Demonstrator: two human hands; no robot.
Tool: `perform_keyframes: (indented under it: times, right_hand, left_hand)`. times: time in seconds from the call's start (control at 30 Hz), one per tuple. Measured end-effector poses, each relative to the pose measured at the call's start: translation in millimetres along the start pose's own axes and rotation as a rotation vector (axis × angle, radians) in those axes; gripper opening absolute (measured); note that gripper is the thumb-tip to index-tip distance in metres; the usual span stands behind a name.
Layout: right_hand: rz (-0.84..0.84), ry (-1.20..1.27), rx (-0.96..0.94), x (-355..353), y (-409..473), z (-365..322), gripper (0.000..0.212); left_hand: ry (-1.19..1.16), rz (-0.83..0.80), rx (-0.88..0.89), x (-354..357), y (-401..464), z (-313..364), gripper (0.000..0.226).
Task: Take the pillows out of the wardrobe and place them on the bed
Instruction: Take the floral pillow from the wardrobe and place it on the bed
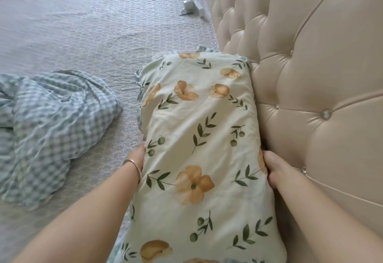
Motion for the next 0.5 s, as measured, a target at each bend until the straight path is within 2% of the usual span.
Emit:
perform_keyframes:
  times: [0.07,0.13,0.23,0.3,0.33,0.4,0.5]
  right_hand:
    - [0.047,0.044,-0.081,3.9,-3.8,-1.9,0.032]
    - [0.234,-0.068,-0.282,4.3,-10.7,2.6,0.03]
    - [0.638,-0.44,-0.853,-9.5,-26.8,0.2,0.012]
    - [0.7,-0.661,-1.066,-19.4,-37.5,-3.6,0.01]
    - [0.688,-0.77,-1.063,-21.3,-39.4,-3.2,0.011]
    - [0.669,-0.896,-0.94,-20.3,-37.6,3.5,0.016]
    - [0.569,-0.898,-0.788,-9.7,-34.5,19.8,0.032]
  left_hand:
    - [0.04,0.092,0.072,-5.1,3.9,2.4,0.045]
    - [0.035,0.207,0.126,-7.4,2.7,3.8,0.033]
    - [-0.076,0.386,0.081,-12.9,-4.4,9.5,0.029]
    - [-0.085,0.48,0.079,-21.7,0.5,12.2,0.032]
    - [-0.083,0.5,0.097,-27.6,5.5,12.9,0.033]
    - [-0.052,0.458,0.13,-37.9,16.3,11.1,0.035]
    - [0.089,0.206,0.131,-42.8,16.5,0.4,0.047]
Point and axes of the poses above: each hand's wrist, its own y-axis towards the middle knuckle, its own x-axis out of the palm, z = x × y, the point moved 1 cm from there along y, towards the middle knuckle, and after that the axes turned 12 degrees about z, right-handed, at the moved point
